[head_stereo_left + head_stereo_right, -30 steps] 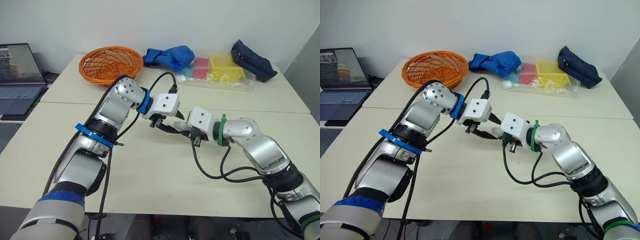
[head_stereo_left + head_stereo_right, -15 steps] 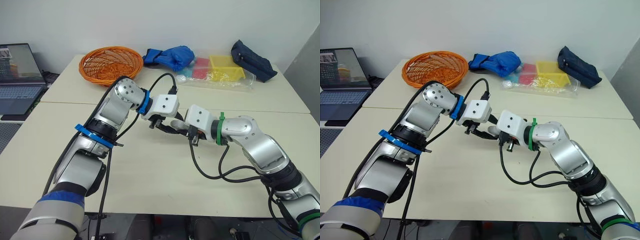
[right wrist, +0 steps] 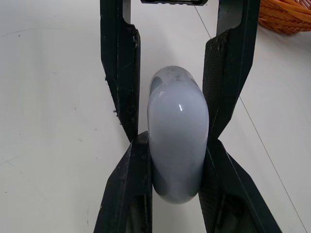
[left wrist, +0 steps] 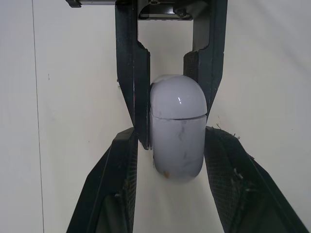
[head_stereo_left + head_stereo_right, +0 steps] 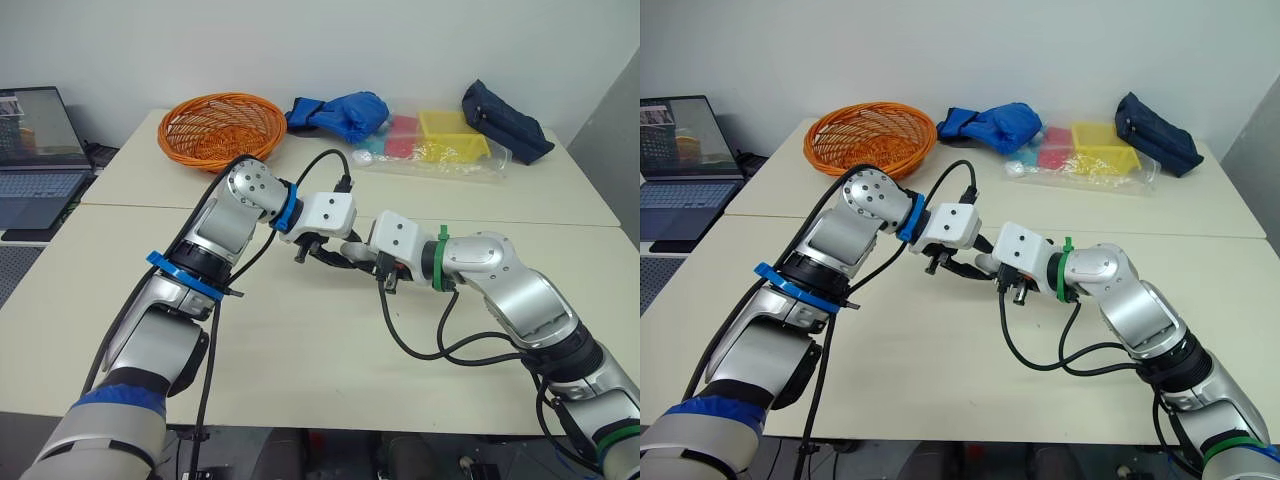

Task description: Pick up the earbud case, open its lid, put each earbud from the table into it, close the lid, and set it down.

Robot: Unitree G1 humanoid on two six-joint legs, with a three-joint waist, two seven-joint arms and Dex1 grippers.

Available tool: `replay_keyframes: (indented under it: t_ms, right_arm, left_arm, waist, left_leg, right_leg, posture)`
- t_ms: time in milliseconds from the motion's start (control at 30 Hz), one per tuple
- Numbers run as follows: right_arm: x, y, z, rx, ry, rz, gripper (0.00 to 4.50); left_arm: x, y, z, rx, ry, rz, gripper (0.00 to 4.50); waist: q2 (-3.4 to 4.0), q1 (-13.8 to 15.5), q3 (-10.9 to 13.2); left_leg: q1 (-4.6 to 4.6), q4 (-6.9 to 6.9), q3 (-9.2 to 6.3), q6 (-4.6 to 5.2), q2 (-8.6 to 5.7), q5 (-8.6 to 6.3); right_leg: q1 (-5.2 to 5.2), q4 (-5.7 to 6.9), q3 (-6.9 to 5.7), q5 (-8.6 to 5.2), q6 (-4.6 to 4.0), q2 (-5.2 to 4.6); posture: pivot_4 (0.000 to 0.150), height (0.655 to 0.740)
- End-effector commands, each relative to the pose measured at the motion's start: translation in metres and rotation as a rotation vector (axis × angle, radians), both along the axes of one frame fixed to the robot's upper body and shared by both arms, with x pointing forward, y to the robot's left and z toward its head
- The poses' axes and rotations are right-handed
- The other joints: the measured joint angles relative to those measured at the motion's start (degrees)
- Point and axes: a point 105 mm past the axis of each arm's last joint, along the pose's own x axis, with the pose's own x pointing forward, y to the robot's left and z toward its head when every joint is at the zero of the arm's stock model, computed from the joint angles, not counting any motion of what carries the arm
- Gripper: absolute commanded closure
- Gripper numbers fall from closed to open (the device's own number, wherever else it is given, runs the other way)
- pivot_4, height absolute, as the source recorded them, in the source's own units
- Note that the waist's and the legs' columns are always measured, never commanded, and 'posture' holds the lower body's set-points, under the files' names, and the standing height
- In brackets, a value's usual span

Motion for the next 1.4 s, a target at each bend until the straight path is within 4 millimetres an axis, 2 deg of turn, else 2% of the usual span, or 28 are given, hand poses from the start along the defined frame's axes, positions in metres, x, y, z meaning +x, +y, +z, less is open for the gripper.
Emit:
replay_keyframes:
  t_ms: [33,100,200,567,900,1167,1400]
  right_arm:
    - [0.0009,-0.0028,0.0099,-0.001,-0.051,-0.007,3.69]
    - [0.0009,-0.0036,0.0098,-0.002,-0.051,-0.008,3.69]
    - [0.0009,-0.0042,0.0101,-0.002,-0.051,-0.008,3.69]
    - [0.0003,-0.0063,0.0076,-0.004,-0.046,-0.014,3.69]
    - [0.0018,-0.0068,0.0081,-0.006,-0.047,-0.016,3.69]
    - [0.0017,-0.0054,0.0127,0.004,-0.052,-0.016,3.69]
    - [0.0021,-0.0047,0.0168,0.017,-0.053,-0.017,3.69]
  left_arm:
    - [-0.0075,-0.0044,0.0127,-0.024,-0.012,-0.052,2.84]
    - [-0.0073,-0.0046,0.0130,-0.026,-0.012,-0.048,2.13]
    - [-0.0043,-0.0072,0.0152,-0.044,-0.023,-0.027,1.35]
    - [-0.0028,-0.0056,0.0169,-0.032,-0.026,-0.018,1.35]
    - [0.0002,-0.0041,0.0174,-0.027,-0.028,-0.009,1.35]
    - [-0.0044,0.0001,0.0127,-0.015,0.006,-0.018,3.66]
    - [-0.0027,0.0012,0.0091,-0.002,0.001,-0.008,3.74]
  waist:
    - [0.00,0.0,0.0]
    - [0.00,0.0,0.0]
    - [0.00,0.0,0.0]
    - [0.00,0.0,0.0]
    - [0.00,0.0,0.0]
    - [0.00,-0.1,0.0]
    - [0.00,-0.1,0.0]
  left_leg:
    - [0.00,0.00,0.00,0.00,0.00,0.00]
    - [0.00,0.00,-0.01,0.00,0.00,0.00]
    - [0.00,0.00,0.00,0.00,0.00,0.00]
    - [0.01,0.06,0.00,0.00,-0.01,0.00]
    - [0.02,0.15,0.01,-0.01,-0.03,0.02]
    - [0.01,0.14,-0.01,0.00,-0.02,0.03]
    - [0.01,0.14,-0.01,0.00,-0.02,0.03]
  right_leg:
    - [0.00,0.01,0.00,0.00,0.00,0.00]
    - [0.00,0.01,-0.01,0.00,0.00,0.00]
    - [0.00,0.01,0.01,0.00,0.00,0.00]
    - [-0.01,0.11,0.01,0.00,0.00,0.00]
    - [-0.29,0.73,0.04,-0.11,-0.18,0.03]
    - [-0.30,0.74,0.06,-0.12,-0.19,0.04]
    - [-0.30,0.74,0.06,-0.12,-0.19,0.04]
  posture:
    - [0.150,0.7400]
    - [0.150,0.7400]
    - [0.150,0.7400]
    - [0.150,0.7400]
    - [0.150,0.7400]
    - [0.150,0.7400]
    - [0.150,0.7400]
